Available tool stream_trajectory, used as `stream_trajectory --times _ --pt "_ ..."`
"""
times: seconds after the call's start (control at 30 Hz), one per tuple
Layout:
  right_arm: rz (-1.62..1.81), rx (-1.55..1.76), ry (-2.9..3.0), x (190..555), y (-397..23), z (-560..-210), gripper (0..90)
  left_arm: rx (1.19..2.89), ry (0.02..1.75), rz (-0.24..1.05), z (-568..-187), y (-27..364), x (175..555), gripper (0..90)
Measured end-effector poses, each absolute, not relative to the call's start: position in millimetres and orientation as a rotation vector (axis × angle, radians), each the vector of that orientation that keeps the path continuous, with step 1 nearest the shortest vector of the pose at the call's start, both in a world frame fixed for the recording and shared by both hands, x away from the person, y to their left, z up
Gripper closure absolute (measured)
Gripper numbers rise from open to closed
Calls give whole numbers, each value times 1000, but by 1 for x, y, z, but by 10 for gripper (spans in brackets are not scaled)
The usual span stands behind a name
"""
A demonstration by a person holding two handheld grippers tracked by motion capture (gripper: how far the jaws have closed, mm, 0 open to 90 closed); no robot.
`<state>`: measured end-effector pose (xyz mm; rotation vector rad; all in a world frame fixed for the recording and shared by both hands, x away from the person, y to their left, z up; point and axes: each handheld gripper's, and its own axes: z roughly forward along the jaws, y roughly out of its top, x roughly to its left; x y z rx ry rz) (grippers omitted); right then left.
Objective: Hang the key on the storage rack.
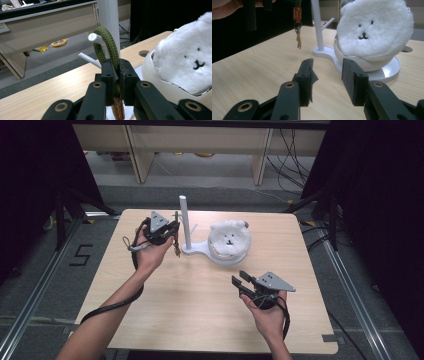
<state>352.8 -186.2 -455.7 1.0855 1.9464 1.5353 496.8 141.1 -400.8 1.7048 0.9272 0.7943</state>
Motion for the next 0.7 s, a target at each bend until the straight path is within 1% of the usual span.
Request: stream_trajectory --times 0.13,0.23,0.5,0.7 --pt "1531 1074 1937 353 -187 -455 621 1702 933 776 -403 139 499 831" --pt "1528 1067 1936 353 -187 -455 621 1711 929 794 -404 138 500 831" --pt "1546 1090 1944 353 -187 -455 621 1737 921 790 -405 134 505 831" --pt "1542 1094 1938 354 -190 -457 626 1754 919 749 -408 132 506 822"
